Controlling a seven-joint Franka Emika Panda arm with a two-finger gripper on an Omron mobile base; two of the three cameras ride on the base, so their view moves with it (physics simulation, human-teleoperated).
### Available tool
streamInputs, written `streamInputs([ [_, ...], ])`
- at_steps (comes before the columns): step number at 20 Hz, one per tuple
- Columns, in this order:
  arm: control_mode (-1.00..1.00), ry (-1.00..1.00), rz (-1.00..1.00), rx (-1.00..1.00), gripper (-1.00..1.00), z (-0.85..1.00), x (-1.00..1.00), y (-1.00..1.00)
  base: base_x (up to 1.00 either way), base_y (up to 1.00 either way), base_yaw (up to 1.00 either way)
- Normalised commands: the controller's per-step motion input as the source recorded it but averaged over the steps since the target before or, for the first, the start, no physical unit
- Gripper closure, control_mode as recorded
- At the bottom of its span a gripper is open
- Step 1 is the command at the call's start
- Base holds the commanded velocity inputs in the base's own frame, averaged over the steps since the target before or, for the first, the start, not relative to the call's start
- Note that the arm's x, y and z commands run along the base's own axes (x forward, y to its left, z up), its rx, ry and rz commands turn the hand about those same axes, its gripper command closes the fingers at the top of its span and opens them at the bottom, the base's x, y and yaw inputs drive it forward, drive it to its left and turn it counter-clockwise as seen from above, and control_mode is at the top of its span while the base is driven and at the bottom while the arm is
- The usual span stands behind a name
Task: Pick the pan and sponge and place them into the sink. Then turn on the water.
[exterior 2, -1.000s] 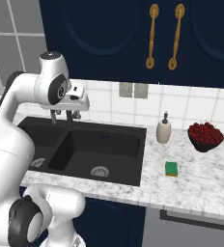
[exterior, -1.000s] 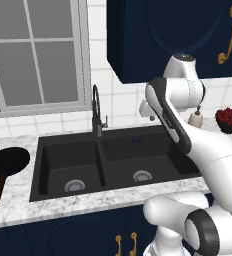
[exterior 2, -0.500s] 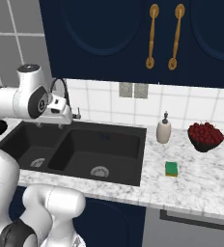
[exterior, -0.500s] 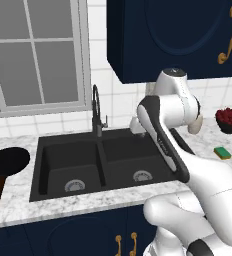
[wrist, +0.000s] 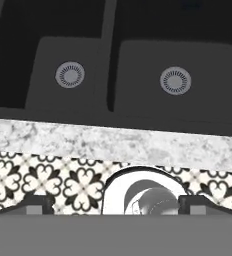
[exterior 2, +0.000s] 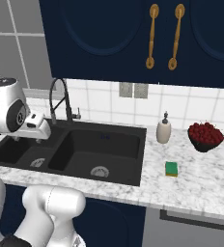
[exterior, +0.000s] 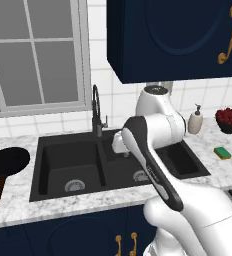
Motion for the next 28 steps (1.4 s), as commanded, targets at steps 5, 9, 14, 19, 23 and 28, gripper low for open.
streamInputs([
  [5,-1.00,0.17,-0.01,0.03,-1.00,-0.10,-0.26,0.89,0.00,0.00,0.00],
  [9,-1.00,0.17,-0.02,0.00,-1.00,-0.22,-0.02,1.00,0.00,0.00,0.00],
  [14,-1.00,0.06,0.00,0.00,-1.00,-0.44,0.09,1.00,0.00,0.00,0.00],
  [19,-1.00,0.01,0.00,0.00,-1.00,-0.41,0.13,1.00,0.00,0.00,0.00],
  [23,-1.00,0.00,0.00,0.00,-1.00,-0.44,0.23,0.84,0.00,0.00,0.00],
  [28,-1.00,-0.05,0.00,0.06,-1.00,-0.39,0.24,0.80,0.00,0.00,0.00],
])
